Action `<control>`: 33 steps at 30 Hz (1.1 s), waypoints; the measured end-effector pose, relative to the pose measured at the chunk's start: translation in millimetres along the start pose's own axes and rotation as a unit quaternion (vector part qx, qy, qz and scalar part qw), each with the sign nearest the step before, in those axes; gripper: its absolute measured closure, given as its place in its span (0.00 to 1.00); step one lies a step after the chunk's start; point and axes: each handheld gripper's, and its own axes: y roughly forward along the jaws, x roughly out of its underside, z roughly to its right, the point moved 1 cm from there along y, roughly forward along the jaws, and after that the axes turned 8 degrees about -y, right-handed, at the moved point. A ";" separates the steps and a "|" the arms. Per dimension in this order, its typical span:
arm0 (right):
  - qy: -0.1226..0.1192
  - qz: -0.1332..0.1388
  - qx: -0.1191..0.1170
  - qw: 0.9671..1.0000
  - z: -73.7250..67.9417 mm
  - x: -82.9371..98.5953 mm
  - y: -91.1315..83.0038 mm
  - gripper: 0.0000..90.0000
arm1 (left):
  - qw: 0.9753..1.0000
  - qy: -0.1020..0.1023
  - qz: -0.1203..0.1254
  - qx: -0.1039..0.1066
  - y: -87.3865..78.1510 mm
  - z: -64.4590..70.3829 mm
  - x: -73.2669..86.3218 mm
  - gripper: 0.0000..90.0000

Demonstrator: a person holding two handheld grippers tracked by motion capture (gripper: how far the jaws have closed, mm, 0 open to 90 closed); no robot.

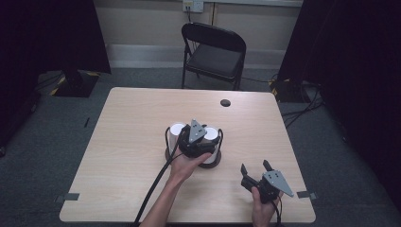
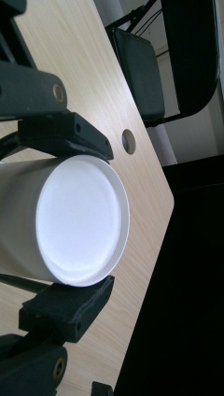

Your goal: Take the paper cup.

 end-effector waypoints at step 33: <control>0.002 0.001 -0.003 1.000 0.4 0.2 -0.7 0.16 | 0.998 -0.039 0.040 0.009 -9.4 -3.9 -8.3 0.38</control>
